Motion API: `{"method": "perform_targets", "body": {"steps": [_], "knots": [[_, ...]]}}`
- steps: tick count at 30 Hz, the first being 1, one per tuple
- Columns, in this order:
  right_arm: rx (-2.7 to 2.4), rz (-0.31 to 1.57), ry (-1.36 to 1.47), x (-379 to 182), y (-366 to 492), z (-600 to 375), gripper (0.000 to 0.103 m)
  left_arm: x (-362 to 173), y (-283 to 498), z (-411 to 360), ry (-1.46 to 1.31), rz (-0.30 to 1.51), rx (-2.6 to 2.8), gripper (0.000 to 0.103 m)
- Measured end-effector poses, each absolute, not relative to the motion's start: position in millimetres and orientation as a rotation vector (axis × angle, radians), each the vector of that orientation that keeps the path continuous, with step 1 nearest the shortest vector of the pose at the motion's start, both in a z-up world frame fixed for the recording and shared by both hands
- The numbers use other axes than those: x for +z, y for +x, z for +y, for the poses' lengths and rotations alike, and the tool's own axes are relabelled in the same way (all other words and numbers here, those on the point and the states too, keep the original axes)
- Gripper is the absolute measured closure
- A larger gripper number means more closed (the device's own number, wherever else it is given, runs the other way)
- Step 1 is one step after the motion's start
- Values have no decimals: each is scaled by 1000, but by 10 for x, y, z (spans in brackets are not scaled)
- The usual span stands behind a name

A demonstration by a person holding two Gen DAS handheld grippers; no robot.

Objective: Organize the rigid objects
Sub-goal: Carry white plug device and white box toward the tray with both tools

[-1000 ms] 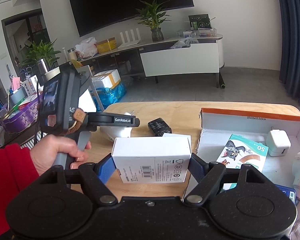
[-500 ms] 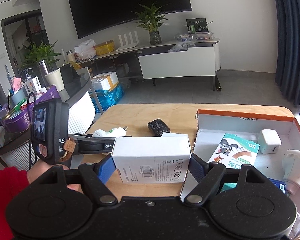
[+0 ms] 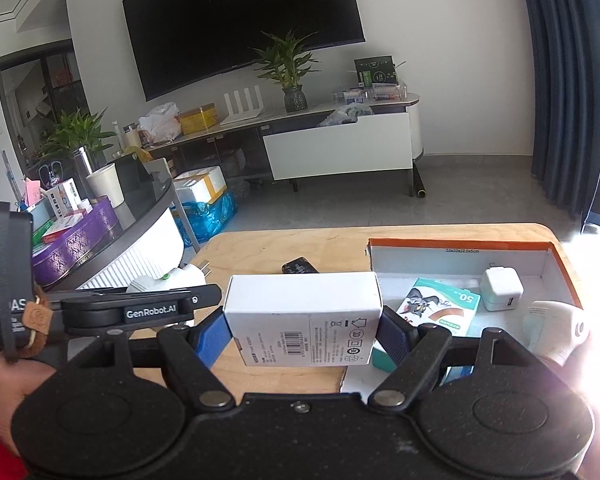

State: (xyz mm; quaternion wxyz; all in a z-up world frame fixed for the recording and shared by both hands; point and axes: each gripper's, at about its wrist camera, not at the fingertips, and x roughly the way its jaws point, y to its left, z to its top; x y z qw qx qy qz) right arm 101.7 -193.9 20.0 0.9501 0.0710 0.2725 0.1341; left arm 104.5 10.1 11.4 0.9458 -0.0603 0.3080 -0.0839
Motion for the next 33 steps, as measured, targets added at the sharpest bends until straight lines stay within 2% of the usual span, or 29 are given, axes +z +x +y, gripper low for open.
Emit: {"method": "perform_targets", "body": {"steps": [33], "knots": [[68, 474, 222, 403, 430, -2810, 11, 324, 649, -795, -44, 628, -352, 44]]}}
